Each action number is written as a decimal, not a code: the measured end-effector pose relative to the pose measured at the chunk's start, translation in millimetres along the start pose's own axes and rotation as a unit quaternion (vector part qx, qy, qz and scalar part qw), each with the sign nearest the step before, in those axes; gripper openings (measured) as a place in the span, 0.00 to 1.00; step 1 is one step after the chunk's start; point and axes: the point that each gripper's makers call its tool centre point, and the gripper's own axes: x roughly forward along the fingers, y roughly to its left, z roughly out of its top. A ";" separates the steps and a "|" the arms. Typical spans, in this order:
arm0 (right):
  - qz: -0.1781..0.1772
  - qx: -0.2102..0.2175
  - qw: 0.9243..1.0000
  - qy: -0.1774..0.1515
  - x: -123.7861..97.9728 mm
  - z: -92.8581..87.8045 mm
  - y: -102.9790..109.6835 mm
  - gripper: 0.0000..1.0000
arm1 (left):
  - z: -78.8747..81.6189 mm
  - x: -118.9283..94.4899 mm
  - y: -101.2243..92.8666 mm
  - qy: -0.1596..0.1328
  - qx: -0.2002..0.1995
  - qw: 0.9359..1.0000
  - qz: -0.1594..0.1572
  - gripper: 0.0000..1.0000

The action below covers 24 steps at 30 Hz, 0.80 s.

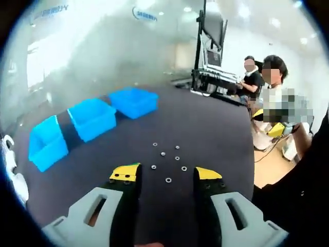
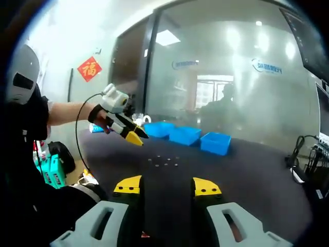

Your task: Sort the screws, nuts, and washers into the corresponding bins

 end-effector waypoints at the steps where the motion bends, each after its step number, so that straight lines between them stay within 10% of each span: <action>1: 0.000 0.001 1.000 0.001 -0.4 -1.2 -0.9 0.32 | -1.9 4.8 1.3 0.012 0.004 1.000 0.003 0.36; 24: -0.007 0.009 1.000 0.003 -3.3 -6.2 -8.3 0.32 | -24.7 49.2 29.9 0.107 -0.023 0.994 0.019 0.23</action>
